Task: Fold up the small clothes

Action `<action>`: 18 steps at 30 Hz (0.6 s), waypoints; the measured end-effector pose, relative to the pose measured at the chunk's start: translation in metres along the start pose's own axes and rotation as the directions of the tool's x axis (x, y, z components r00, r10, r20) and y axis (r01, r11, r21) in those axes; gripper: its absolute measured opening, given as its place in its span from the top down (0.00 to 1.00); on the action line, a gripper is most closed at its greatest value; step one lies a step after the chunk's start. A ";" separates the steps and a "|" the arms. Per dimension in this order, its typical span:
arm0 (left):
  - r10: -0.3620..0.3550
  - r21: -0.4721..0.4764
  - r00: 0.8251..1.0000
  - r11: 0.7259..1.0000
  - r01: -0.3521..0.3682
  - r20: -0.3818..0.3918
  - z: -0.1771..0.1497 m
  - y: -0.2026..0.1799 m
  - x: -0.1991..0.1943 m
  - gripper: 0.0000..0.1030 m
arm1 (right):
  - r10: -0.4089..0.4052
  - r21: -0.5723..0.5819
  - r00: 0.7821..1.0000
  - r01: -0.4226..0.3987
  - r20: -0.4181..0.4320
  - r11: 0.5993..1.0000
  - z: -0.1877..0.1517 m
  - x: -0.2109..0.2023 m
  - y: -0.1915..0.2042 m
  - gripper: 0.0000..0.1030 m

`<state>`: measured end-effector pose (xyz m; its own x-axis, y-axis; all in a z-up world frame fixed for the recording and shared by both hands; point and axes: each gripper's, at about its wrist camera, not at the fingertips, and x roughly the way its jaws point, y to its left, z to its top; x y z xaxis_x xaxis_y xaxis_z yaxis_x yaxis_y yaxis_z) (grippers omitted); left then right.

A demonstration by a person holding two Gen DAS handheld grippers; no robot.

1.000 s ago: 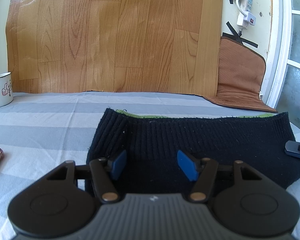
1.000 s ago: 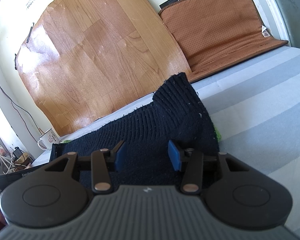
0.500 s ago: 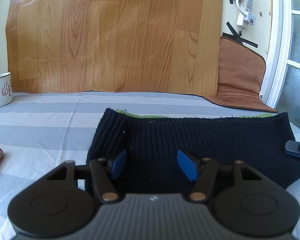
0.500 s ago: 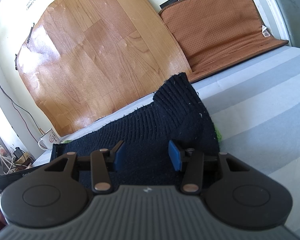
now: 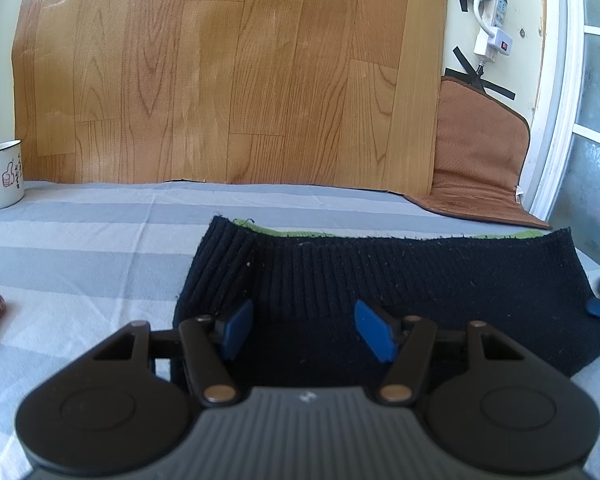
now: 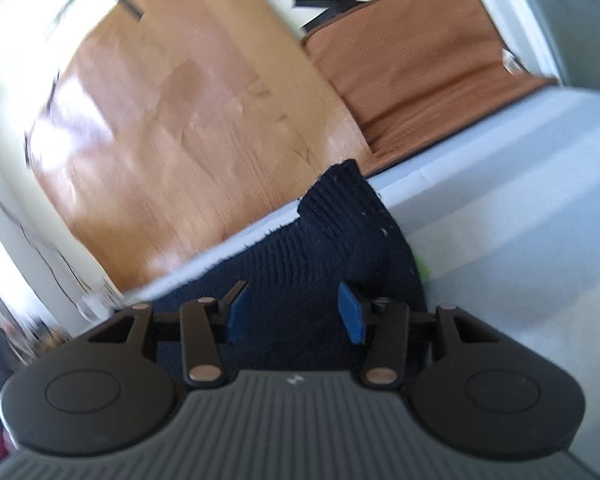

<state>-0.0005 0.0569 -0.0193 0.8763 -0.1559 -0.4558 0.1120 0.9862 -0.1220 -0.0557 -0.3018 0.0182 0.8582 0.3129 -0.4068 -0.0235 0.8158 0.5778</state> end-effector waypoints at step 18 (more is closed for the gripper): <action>-0.101 -0.079 0.995 0.992 0.101 0.000 0.000 0.010 -0.004 0.41 | -0.126 0.220 0.991 0.131 -0.036 0.967 0.000 0.025 -0.007 0.33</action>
<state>-0.0027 0.0676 -0.0186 0.8604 -0.2552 -0.4412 0.1625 0.9578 -0.2372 -0.0336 -0.2998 0.0043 0.8354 0.2251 -0.5015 0.2020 0.7228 0.6609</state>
